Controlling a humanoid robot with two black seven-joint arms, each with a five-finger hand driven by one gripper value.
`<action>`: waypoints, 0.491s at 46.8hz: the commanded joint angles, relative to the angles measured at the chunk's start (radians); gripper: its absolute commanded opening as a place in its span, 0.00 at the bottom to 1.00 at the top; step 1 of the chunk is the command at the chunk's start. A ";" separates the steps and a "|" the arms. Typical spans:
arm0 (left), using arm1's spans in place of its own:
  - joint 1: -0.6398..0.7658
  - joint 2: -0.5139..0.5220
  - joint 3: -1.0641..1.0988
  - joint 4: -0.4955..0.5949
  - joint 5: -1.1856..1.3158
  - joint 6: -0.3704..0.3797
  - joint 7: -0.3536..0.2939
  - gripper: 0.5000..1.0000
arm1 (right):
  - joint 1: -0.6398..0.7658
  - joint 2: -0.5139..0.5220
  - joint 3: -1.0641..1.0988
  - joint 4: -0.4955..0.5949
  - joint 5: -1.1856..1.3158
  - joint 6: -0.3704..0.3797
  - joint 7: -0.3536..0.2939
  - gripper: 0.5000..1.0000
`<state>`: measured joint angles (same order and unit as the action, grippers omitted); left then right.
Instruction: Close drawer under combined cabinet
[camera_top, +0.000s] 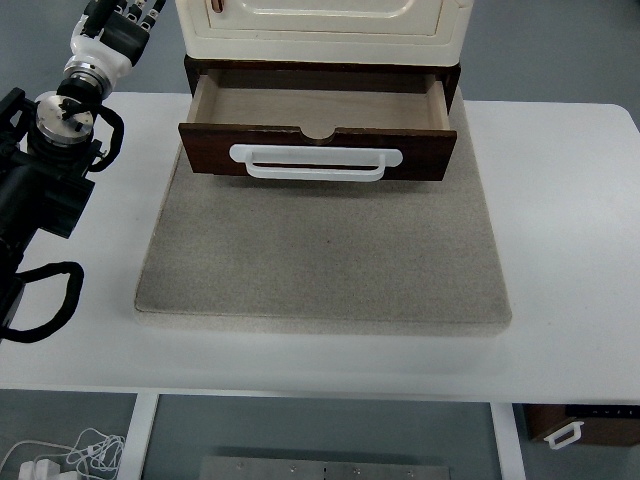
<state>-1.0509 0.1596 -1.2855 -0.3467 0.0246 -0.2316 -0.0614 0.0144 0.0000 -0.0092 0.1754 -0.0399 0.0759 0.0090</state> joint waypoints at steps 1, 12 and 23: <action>0.000 0.000 0.000 0.000 -0.002 0.000 0.000 1.00 | 0.001 0.000 0.000 0.001 0.000 -0.001 0.000 0.90; 0.000 0.001 0.000 0.003 0.000 -0.003 0.000 1.00 | 0.001 0.000 0.000 0.000 0.000 0.001 0.000 0.90; 0.000 0.003 -0.001 0.011 -0.002 -0.011 0.000 1.00 | 0.001 0.000 0.000 0.000 0.000 -0.001 0.000 0.90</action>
<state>-1.0511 0.1615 -1.2854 -0.3425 0.0230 -0.2437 -0.0614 0.0151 0.0000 -0.0092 0.1756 -0.0399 0.0760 0.0094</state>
